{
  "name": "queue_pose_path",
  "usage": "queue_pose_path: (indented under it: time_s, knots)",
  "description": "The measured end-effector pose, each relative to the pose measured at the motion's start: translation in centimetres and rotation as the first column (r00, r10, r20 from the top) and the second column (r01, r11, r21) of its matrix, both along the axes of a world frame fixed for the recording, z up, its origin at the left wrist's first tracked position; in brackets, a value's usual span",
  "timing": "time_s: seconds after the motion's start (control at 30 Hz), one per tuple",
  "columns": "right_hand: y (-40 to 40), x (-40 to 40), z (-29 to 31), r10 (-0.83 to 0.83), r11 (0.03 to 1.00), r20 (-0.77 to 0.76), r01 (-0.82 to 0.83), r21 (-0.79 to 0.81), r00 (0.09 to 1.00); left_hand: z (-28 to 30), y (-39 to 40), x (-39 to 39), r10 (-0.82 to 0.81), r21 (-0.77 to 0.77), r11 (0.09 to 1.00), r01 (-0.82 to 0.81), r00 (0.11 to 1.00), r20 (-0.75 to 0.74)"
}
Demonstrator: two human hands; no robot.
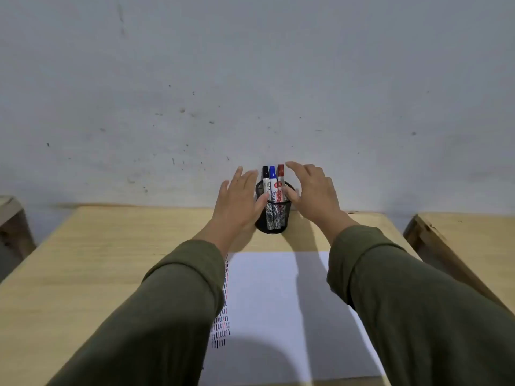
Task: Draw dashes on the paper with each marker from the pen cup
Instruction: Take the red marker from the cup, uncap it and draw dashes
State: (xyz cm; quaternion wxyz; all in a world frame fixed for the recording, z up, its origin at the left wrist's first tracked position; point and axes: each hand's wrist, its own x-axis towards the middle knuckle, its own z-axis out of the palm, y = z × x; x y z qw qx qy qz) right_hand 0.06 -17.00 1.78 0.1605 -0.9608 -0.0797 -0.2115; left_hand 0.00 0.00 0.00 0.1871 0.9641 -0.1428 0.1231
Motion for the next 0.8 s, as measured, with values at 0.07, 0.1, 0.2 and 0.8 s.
queue_pose_path:
  time_s: [0.07, 0.1, 0.2, 0.8]
  knots:
    - [0.0, 0.8, -0.1, -0.008, 1.000, -0.005, 0.008, -0.031, 1.000, -0.5, 0.0, 0.3, -0.032, -0.026, 0.999, 0.032, 0.999, -0.013]
    - [-0.1, 1.3, -0.4, -0.013, 0.999, -0.014, 0.012, -0.044, 1.000, -1.1, 0.0, 0.5, -0.046, -0.038, 0.998, 0.046, 0.999, -0.013]
    - [0.0, 2.3, -0.9, -0.004, 0.999, -0.039, 0.002, -0.047, 0.999, -2.3, 0.2, 0.8, -0.081, -0.091, 0.993, 0.079, 0.997, -0.015]
    - [1.6, 1.5, 2.5, 0.036, 0.789, 0.043, -0.054, 0.612, 0.998, -0.8, 0.5, 0.4, -0.061, -0.192, 0.980, 0.058, 0.998, -0.013]
